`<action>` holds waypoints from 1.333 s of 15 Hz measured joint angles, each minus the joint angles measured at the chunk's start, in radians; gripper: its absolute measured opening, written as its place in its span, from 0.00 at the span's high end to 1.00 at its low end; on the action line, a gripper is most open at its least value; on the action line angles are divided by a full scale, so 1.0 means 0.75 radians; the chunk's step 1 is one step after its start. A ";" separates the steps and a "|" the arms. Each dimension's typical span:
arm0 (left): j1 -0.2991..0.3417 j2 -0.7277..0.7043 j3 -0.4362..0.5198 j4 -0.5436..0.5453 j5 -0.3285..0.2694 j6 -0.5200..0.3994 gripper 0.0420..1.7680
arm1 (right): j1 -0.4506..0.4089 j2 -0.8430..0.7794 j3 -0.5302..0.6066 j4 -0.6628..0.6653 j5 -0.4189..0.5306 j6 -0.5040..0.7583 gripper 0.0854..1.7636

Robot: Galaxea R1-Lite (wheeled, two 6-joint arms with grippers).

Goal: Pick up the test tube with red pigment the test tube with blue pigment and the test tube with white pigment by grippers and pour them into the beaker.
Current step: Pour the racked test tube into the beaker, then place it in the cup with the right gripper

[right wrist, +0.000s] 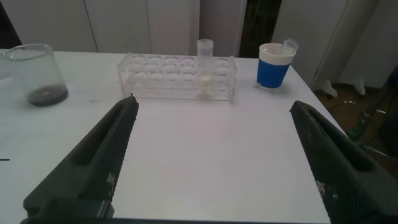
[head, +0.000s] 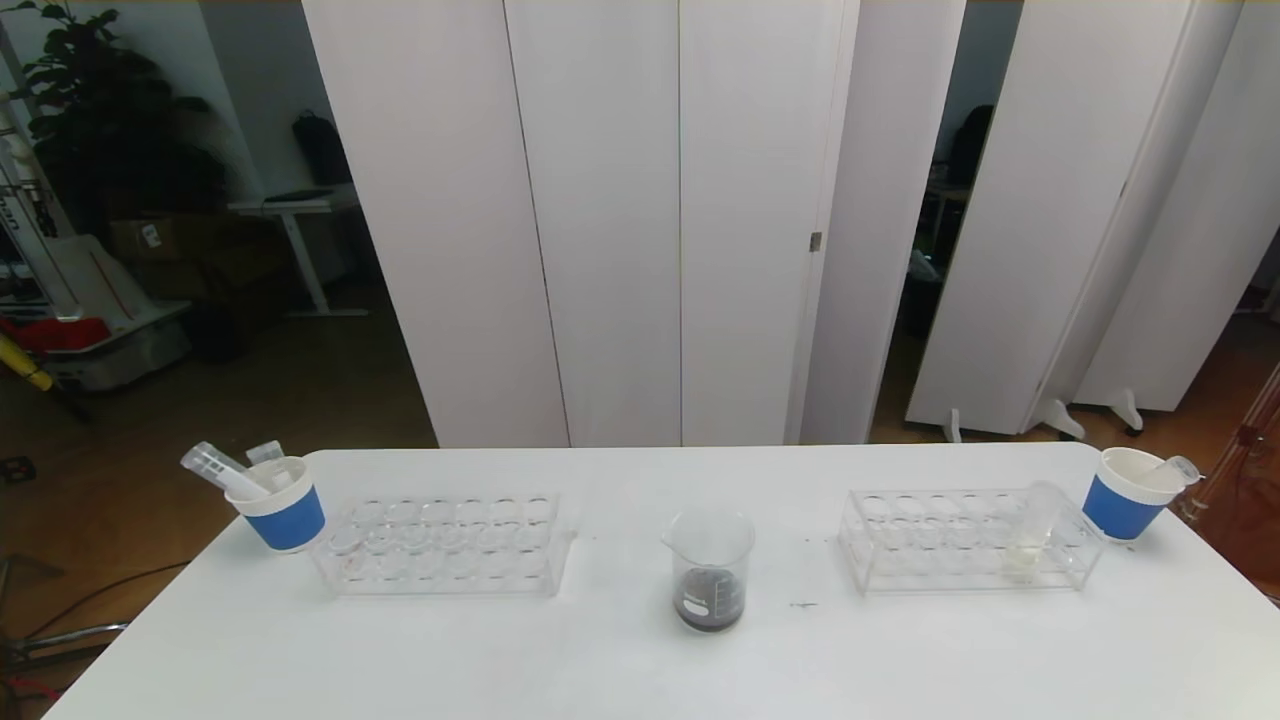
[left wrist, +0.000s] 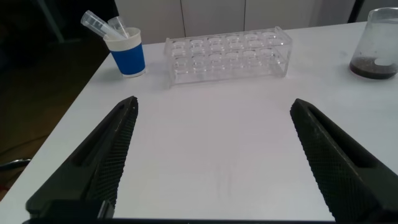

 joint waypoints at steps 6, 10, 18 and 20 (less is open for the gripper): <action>0.000 0.000 0.000 0.000 0.001 0.000 0.01 | -0.002 0.126 -0.324 0.134 -0.010 -0.007 0.01; 0.000 0.000 0.000 -0.001 0.001 0.000 0.01 | -0.012 0.328 -0.519 0.130 -0.019 -0.005 0.01; 0.000 0.000 0.000 0.000 0.001 0.001 0.01 | -0.009 0.881 -0.782 -0.155 -0.046 0.001 0.01; 0.000 0.000 0.000 -0.001 0.001 0.000 0.01 | -0.011 1.018 -0.788 -0.262 -0.059 0.004 0.01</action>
